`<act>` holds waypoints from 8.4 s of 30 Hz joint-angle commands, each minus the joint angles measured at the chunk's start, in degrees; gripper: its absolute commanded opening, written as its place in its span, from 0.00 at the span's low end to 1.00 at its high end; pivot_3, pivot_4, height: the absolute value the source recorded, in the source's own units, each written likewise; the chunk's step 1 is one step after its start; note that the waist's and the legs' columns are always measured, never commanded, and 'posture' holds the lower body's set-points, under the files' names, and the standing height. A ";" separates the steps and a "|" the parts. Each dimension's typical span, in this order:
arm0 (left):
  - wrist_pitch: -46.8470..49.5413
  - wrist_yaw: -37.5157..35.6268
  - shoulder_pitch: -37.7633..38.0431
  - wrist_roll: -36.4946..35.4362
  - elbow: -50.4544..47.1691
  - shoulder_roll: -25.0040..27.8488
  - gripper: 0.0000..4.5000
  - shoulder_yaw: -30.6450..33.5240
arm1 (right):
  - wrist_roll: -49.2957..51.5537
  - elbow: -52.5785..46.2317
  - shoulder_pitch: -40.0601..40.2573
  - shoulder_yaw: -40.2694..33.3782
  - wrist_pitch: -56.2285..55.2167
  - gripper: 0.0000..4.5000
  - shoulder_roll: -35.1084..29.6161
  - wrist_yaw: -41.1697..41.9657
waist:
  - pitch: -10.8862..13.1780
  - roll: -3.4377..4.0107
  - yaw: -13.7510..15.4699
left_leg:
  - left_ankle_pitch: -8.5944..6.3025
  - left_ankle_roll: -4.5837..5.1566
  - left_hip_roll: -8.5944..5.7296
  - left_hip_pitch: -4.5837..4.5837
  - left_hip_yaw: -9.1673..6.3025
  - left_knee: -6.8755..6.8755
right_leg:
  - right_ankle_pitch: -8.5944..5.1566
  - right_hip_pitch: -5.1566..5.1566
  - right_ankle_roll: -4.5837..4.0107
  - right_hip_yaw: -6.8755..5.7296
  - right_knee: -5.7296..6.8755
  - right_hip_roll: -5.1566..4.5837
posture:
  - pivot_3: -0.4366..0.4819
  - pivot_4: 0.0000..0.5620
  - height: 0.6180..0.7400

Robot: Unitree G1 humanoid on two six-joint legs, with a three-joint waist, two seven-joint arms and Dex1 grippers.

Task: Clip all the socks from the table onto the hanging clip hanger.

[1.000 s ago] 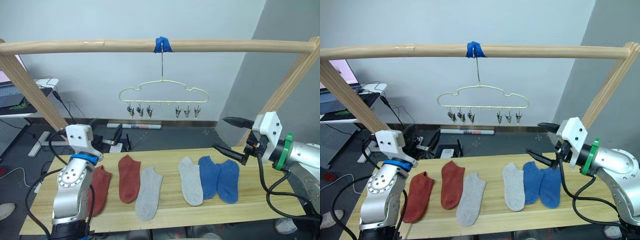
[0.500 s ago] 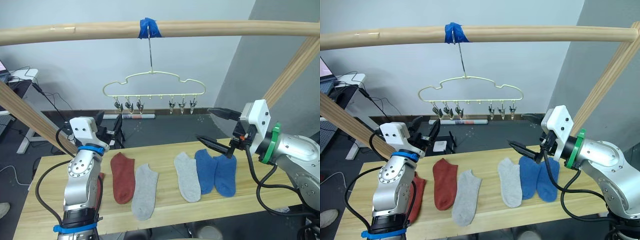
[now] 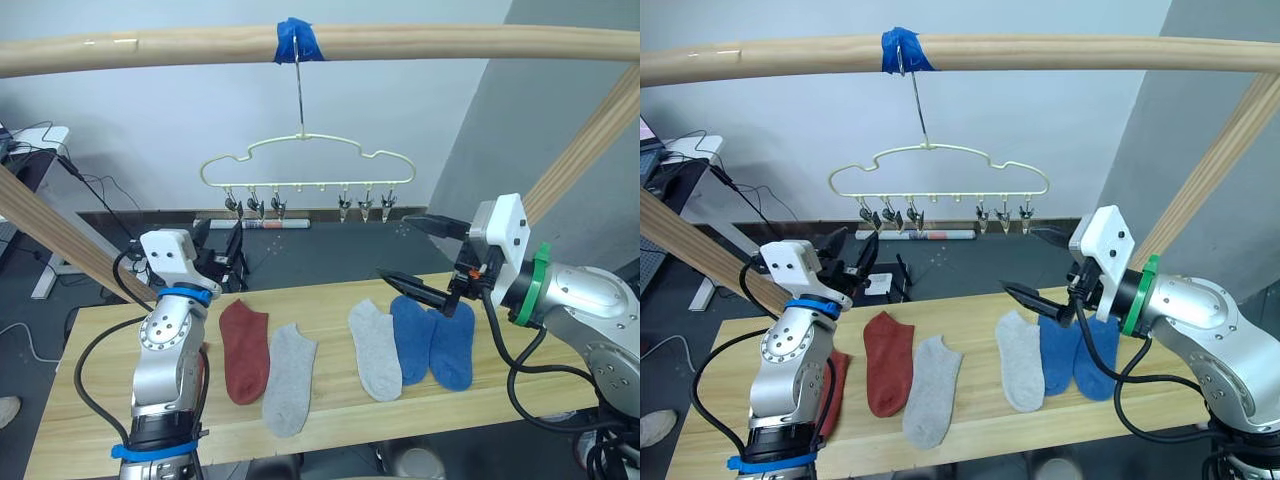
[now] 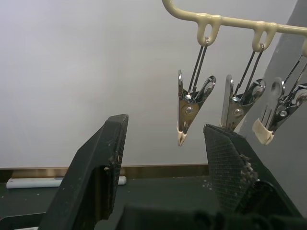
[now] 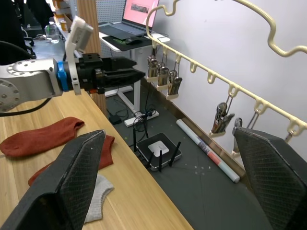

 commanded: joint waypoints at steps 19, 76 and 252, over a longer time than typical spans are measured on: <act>-1.22 1.01 -5.43 -1.60 -1.65 0.20 0.61 0.07 | 1.44 -1.73 -0.52 0.59 -0.70 1.00 -0.12 0.21 | 0.04 0.02 0.01 | 0.01 -0.01 -0.01 -0.46 -0.07 0.02 | 0.01 -0.43 0.00 -0.07 0.01 -0.02 | 0.16 0.42 1.00; 8.34 1.08 -4.23 -1.98 -11.72 3.54 0.00 -0.18 | -30.89 24.03 26.16 1.62 -11.44 1.00 17.90 -30.94 | 3.29 0.10 0.89 | 0.02 -0.05 0.01 -0.48 -0.10 -0.09 | -0.04 -0.49 0.21 0.05 -0.13 -0.04 | 0.22 0.56 1.00; 8.79 7.10 1.56 -0.35 -21.42 -5.65 0.42 -9.10 | -4.85 5.15 -0.18 -1.31 -5.51 0.47 -0.87 9.53 | 4.91 0.05 1.38 | 0.10 -0.16 -0.04 -1.64 -0.13 0.82 | 0.22 -1.36 0.30 -0.04 0.29 -0.20 | 0.17 0.56 1.00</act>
